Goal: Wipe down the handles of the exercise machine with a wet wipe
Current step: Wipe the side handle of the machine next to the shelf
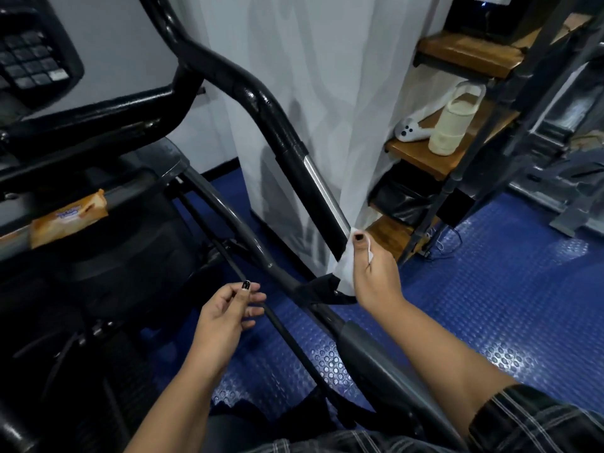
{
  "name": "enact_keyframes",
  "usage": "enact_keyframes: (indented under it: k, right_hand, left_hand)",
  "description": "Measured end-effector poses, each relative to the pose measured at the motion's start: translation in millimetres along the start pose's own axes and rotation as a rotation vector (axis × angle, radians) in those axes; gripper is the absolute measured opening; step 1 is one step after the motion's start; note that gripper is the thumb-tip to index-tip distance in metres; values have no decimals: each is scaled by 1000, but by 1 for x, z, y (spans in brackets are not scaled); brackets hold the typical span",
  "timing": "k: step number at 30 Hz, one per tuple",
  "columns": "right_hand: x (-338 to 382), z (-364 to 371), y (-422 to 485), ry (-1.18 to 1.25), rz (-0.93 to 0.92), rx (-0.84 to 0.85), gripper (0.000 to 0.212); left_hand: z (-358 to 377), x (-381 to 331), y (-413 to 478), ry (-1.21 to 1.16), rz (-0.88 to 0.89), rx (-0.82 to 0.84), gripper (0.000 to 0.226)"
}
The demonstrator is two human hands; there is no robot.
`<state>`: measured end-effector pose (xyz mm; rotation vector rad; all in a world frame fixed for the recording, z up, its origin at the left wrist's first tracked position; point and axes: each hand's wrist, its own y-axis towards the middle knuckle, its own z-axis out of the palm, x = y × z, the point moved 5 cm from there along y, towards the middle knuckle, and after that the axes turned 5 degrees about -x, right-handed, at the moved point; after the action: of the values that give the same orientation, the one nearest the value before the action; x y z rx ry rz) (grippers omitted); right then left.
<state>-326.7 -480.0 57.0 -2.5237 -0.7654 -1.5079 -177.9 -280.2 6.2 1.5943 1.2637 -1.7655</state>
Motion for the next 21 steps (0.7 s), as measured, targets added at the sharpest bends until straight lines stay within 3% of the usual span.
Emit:
enact_keyframes:
  k: [5,10,13,17,19,21]
  right_hand:
    - [24,9,28,-106,-190,84,64]
    - [55,19,57,48,-200,223,59]
    - [67,23,64,62,-224,174,55]
    - [52,13,60,223,-115,10,48]
    - [43,7,54,211,-103,-70,51]
    - [39,8,46,134,-123,-37,54]
  left_hand:
    - [-2,20,-21,-1,-34,-67,22]
    - [-7,34,-41,-42,-38,-129,21]
    - [-7,38,-48,-58,-25,-145,20]
    - [-4,42,-59,-74,-15,-163,20]
    - [-2,43,-63,-84,-15,-175,20]
    - [-1,45,-67,-94,-15,-188,20]
